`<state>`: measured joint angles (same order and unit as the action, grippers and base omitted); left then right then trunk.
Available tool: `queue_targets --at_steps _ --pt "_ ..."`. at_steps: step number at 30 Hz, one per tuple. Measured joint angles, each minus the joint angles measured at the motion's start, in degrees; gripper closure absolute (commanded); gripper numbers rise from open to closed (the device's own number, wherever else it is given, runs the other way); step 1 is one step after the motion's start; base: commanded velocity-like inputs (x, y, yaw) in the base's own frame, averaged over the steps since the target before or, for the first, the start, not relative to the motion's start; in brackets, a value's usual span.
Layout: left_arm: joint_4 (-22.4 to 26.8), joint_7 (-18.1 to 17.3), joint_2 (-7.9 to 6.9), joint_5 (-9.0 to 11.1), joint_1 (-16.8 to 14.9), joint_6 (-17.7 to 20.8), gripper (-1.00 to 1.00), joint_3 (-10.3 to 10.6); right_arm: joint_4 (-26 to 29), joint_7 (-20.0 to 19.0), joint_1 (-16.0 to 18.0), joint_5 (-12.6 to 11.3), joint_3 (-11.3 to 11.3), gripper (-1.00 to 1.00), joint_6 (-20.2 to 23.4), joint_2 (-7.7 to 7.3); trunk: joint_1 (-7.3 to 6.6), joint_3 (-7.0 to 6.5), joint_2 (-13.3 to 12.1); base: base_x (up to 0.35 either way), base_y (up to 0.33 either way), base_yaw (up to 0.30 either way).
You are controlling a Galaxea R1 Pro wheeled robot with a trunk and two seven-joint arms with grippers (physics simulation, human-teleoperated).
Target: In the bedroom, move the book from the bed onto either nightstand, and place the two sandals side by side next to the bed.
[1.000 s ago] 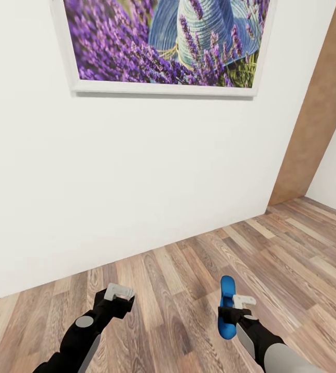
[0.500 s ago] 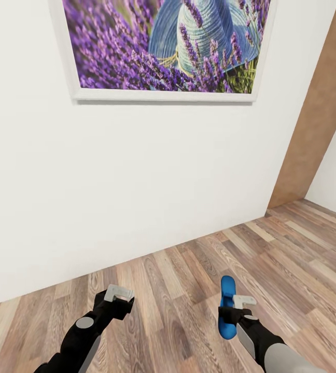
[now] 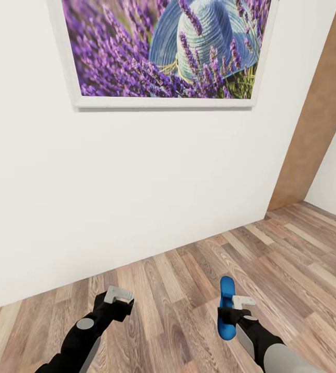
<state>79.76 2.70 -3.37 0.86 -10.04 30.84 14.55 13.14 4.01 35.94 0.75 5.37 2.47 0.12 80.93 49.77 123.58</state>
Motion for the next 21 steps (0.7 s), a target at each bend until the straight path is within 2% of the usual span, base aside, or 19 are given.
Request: queue_targets --at_steps 5,9,13,21 --pt "-2.79 -0.01 0.0 0.02 -1.39 -0.91 -1.0 -0.07 -0.04 0.01 0.0 0.01 0.04 1.0 -0.05 -0.05 -1.1 -0.9 -2.01 0.0 0.0 0.0" --pt "-7.92 0.18 0.0 0.06 -2.59 -3.01 -1.0 -0.11 -0.12 0.02 0.0 -0.03 0.06 1.0 -0.07 -0.05 -1.98 -1.62 -3.61 0.0 0.0 0.0" --pt "-10.8 2.44 -0.02 0.1 -2.96 -4.88 -1.0 -0.11 -0.19 0.07 0.0 -0.03 0.0 1.0 -0.08 -0.04 -2.86 -2.33 -5.21 0.0 0.0 0.0" --pt "-11.84 4.72 -0.04 0.53 -3.09 -5.78 -1.0 -0.09 -0.3 0.06 0.0 0.01 -0.04 1.0 -0.08 0.03 -4.61 -3.77 -8.42 0.0 0.0 0.0"
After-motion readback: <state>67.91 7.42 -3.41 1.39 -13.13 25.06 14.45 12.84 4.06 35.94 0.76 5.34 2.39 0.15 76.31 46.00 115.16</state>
